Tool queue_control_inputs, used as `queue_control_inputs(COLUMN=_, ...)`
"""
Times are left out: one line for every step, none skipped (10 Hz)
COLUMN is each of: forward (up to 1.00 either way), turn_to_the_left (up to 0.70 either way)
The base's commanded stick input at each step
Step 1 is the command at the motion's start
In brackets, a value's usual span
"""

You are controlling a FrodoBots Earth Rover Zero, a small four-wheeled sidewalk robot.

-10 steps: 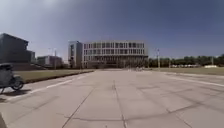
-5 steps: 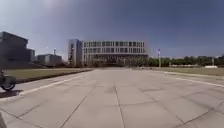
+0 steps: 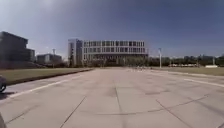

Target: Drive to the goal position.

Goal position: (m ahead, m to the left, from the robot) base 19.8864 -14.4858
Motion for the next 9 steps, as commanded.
queue_control_inputs(forward=0.70, turn_to_the_left=0.00)
queue_control_inputs(forward=0.70, turn_to_the_left=0.00)
queue_control_inputs(forward=0.70, turn_to_the_left=0.00)
queue_control_inputs(forward=0.70, turn_to_the_left=0.00)
queue_control_inputs(forward=0.70, turn_to_the_left=0.00)
queue_control_inputs(forward=0.70, turn_to_the_left=0.00)
queue_control_inputs(forward=0.70, turn_to_the_left=0.00)
queue_control_inputs(forward=0.70, turn_to_the_left=0.00)
queue_control_inputs(forward=0.70, turn_to_the_left=0.00)
